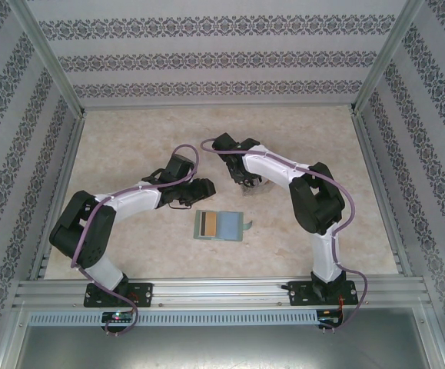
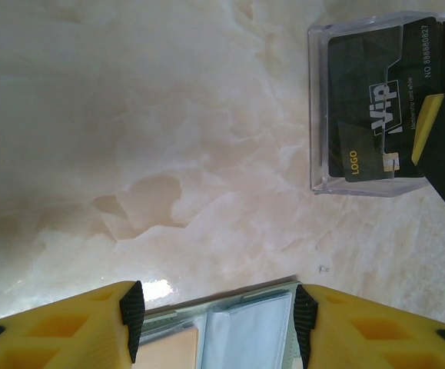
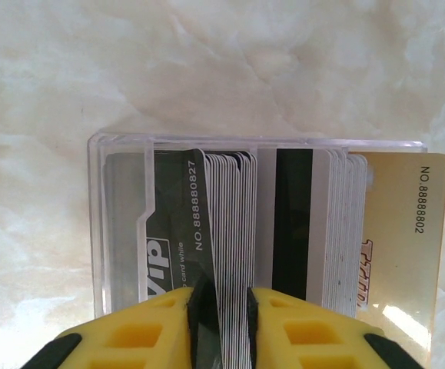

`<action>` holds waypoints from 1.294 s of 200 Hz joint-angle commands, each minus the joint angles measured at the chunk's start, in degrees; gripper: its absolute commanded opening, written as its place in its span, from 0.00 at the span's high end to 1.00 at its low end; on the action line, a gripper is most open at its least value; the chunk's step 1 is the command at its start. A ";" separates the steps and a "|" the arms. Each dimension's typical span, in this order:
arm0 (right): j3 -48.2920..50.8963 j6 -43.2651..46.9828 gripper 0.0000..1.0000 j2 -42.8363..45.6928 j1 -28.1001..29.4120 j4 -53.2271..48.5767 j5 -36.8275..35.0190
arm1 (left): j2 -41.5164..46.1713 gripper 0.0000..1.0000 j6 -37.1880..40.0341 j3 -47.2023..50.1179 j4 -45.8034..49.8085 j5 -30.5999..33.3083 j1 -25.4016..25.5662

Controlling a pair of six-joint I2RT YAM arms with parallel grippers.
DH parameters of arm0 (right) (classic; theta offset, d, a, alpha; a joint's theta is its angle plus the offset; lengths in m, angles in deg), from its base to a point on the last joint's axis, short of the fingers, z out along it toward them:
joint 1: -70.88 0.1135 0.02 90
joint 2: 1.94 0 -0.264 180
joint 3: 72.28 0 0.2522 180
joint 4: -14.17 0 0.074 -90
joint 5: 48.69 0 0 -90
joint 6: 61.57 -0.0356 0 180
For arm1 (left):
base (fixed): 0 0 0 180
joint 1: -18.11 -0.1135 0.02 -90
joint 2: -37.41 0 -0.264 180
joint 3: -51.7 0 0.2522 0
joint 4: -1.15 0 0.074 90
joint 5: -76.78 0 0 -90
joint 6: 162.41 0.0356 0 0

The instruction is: Put the credit cards into the card holder

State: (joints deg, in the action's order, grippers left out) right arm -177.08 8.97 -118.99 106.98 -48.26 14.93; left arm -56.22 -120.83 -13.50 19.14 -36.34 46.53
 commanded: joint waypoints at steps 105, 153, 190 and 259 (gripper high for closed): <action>2.27 -0.33 0.96 3.94 -0.51 -0.82 -2.55 | -1.03 0.44 -0.62 0.40 -0.88 -0.93 -0.64; 2.63 -0.58 0.95 5.82 -0.58 -0.88 -1.62 | -0.95 0.44 -0.79 0.81 -1.02 -1.05 -0.65; 2.80 -1.01 1.00 8.11 -0.60 -0.55 1.35 | -0.74 0.44 -0.90 0.71 -0.98 -1.14 -0.65; 9.61 -7.01 1.00 19.48 -1.27 7.03 14.73 | 0.35 0.43 -3.55 1.81 -5.55 -6.68 -2.55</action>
State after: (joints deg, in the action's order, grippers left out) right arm -170.88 6.34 -105.25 106.52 -45.33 22.87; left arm -56.65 -122.19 -12.82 17.59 -39.07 45.77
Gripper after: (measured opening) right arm 0.048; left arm 0.566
